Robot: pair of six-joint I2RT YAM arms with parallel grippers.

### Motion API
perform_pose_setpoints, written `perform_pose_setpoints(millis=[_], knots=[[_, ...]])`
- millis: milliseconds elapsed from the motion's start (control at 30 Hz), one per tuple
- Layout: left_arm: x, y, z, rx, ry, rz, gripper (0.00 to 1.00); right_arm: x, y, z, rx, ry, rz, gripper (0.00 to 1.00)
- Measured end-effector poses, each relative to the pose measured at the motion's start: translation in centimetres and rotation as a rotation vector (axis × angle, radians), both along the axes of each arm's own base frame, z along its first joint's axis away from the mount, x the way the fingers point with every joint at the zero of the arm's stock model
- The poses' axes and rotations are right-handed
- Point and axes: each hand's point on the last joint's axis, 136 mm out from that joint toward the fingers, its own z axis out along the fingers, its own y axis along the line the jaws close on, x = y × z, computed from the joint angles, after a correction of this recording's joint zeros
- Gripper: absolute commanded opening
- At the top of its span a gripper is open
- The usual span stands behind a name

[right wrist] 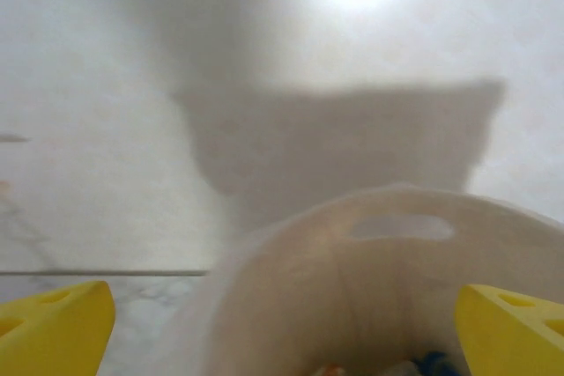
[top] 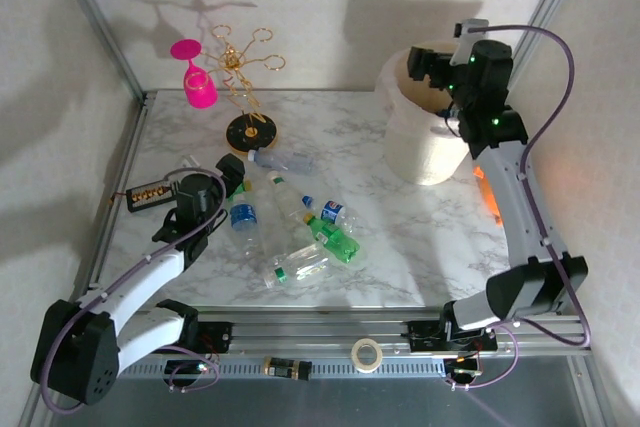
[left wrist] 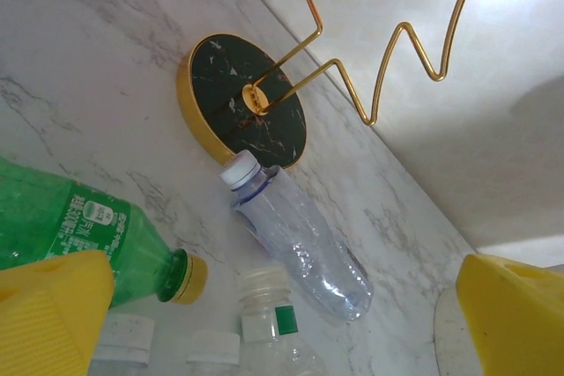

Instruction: Put the plastic bottles in the bin

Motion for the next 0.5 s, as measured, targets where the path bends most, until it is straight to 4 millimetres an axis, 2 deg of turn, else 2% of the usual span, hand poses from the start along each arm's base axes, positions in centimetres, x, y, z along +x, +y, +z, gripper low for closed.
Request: perform_pose_setpoints(millis=[100,200,300,500], knots=[[0.5,-0.4,-0.1,0.016,0.032,-0.025,1.0,-2.9,3.5,0.5,0.011,-0.035,0.097,0.99],[0.4,-0.7,-0.5,0.035,0.072,-0.052,1.0,-5.5,6.6,-0.6,0.032,-0.037,0.197,0.99],[-0.1,-1.0,-1.3,0.064,0.127,-0.083,1.0,-7.4,9.8,-3.2,0.054,-0.005,0.296,0.99],[-2.1,-1.0,-3.6,0.112,0.25,-0.123,1.0,-10.8,16.5,-10.4,0.089,0.113,0.478,0.99]])
